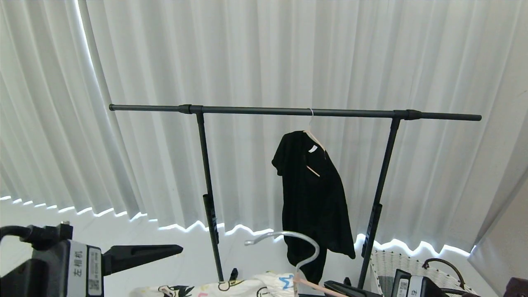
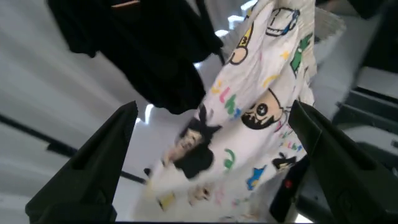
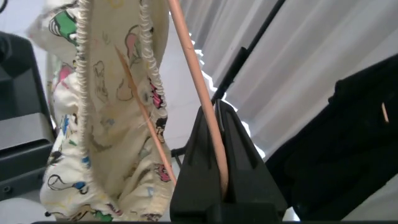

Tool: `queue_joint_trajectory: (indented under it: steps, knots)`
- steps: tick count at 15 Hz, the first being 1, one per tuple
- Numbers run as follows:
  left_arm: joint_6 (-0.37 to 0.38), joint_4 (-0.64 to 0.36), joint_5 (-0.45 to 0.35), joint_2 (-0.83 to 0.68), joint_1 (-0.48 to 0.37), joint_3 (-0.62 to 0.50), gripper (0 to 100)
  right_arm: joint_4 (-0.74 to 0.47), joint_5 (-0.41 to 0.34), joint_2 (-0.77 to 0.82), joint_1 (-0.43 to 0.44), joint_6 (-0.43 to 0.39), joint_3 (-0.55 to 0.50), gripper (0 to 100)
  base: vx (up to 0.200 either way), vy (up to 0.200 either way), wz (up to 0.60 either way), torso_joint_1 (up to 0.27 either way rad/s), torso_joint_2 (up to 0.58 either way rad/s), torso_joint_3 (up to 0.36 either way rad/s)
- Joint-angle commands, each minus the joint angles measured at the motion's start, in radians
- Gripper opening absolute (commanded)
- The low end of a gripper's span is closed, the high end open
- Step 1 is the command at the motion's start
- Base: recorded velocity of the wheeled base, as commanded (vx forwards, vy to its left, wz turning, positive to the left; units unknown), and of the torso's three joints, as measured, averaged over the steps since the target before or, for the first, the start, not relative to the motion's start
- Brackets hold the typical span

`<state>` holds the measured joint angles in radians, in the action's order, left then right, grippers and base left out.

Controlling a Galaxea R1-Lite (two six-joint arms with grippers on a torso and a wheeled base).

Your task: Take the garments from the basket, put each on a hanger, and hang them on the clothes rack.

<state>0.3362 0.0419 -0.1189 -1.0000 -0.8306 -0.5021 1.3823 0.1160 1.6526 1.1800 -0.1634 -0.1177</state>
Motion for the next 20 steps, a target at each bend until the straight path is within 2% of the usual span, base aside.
queue_joint_trajectory:
  steps: [1,2,3,4,8,11,12,20]
  knots:
    - [0.058,0.0,-0.022,-0.009,-0.002,0.059,100,0.0,-0.009,0.001,0.018,-0.015,0.007,0,0.0,0.0,0.0,0.0,0.0,0.0]
    - [0.064,0.0,-0.033,-0.011,-0.004,0.066,100,0.0,-0.009,0.003,0.026,-0.016,0.006,0,0.0,0.0,0.0,0.0,0.0,0.0]
    - [0.069,0.0,-0.087,-0.015,-0.015,0.074,100,0.006,-0.009,0.006,0.033,-0.021,0.003,0,0.0,0.0,0.0,0.0,0.0,0.0]
    - [0.064,0.0,-0.108,-0.037,-0.015,0.071,100,0.014,-0.009,0.006,0.038,-0.028,0.004,0,0.0,0.0,0.0,0.0,0.0,0.0]
    - [0.053,0.001,-0.111,-0.131,-0.015,0.001,100,0.032,-0.007,0.006,0.053,-0.057,0.004,0,0.0,0.0,0.0,0.0,0.0,0.0]
    - [0.052,0.001,-0.119,-0.143,-0.015,-0.01,100,0.034,-0.007,0.006,0.063,-0.067,0.003,0,0.0,0.0,0.0,0.0,0.0,0.0]
    - [0.052,0.001,-0.119,-0.143,-0.015,-0.007,0,0.035,-0.007,0.004,0.064,-0.067,0.003,0,0.0,0.0,0.0,0.0,0.0,0.0]
    - [0.058,0.001,-0.117,-0.172,-0.013,-0.007,0,0.061,-0.007,0.003,0.064,-0.067,0.009,0,0.0,0.0,0.0,0.0,0.0,0.0]
